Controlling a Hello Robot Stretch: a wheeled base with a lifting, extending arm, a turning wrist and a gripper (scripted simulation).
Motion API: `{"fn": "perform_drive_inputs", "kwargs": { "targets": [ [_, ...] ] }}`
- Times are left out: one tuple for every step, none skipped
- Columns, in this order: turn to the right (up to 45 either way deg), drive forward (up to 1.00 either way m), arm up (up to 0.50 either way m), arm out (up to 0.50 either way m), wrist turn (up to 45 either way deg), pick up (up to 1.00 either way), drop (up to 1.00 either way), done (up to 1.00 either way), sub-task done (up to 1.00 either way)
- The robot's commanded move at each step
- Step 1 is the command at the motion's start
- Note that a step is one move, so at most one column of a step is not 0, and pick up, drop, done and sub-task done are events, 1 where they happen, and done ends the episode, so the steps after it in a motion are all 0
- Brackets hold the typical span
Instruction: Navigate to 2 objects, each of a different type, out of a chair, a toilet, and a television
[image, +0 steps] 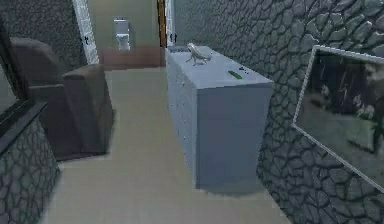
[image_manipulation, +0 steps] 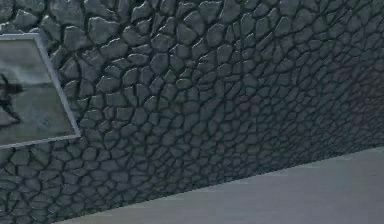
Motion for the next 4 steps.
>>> {"fn": "perform_drive_inputs", "kwargs": {
  "targets": [
    [-12.0,0.0,0.0,0.0,0.0,0.0,0.0,0.0,0.0],
    [0.0,1.0,0.0,0.0,0.0,0.0,0.0,0.0,0.0],
    [-3.0,0.0,0.0,0.0,0.0,0.0,0.0,0.0,0.0],
    [-45.0,0.0,0.0,0.0,0.0,0.0,0.0,0.0,0.0]
  ]
}}
